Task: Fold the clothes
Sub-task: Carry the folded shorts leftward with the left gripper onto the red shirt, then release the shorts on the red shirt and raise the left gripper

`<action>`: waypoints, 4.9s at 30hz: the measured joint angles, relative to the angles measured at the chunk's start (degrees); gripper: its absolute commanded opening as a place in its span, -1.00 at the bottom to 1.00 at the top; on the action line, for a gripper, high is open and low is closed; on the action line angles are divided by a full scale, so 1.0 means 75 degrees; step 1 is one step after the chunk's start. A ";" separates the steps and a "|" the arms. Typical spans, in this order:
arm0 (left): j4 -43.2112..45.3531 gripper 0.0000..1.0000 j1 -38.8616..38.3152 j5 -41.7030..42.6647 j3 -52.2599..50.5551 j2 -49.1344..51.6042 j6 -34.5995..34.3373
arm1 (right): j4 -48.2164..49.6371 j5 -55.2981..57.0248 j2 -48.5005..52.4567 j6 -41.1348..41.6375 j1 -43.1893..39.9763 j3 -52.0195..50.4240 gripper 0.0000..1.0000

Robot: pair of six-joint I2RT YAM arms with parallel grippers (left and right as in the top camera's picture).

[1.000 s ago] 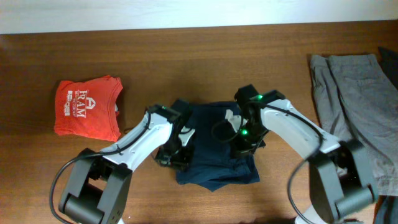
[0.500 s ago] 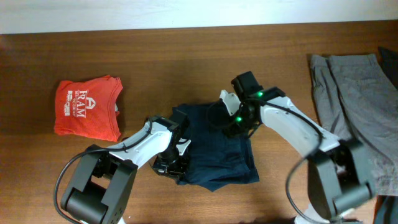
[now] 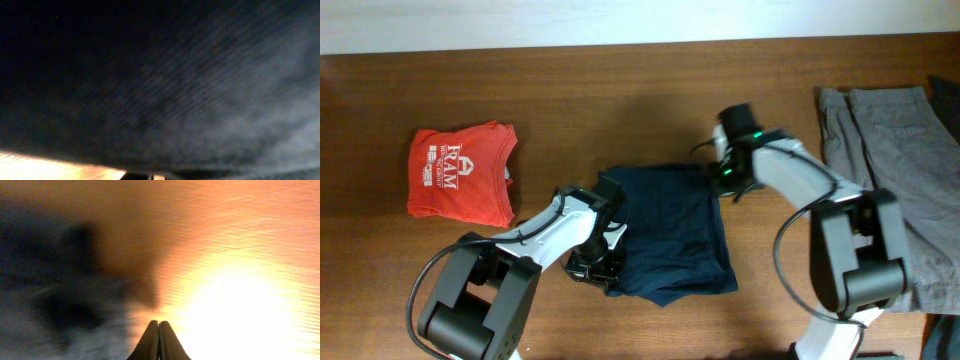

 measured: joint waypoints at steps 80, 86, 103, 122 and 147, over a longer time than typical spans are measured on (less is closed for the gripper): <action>0.1040 -0.99 0.7822 0.2940 0.3745 0.0064 0.1626 | -0.4342 -0.2063 -0.0458 -0.1239 -0.0568 0.3287 0.28; 0.1084 -0.84 0.8609 0.2489 0.3745 0.0064 0.1705 | -0.4403 -0.2063 -0.0458 -0.1236 -0.0568 0.3287 0.29; -0.0778 -0.20 0.9011 0.0854 0.4217 0.0061 0.1393 | -0.4610 -0.2063 -0.0458 -0.1236 -0.0568 0.3287 0.29; 0.0857 -0.99 0.8617 -0.1003 0.4232 0.0265 0.1020 | -0.4645 -0.2401 -0.0458 -0.1005 -0.0568 0.3287 0.29; -0.2151 0.20 0.6097 0.0423 0.7286 -0.2751 0.3273 | -0.4223 -0.3270 -0.3442 -0.0953 -0.0568 0.4520 0.55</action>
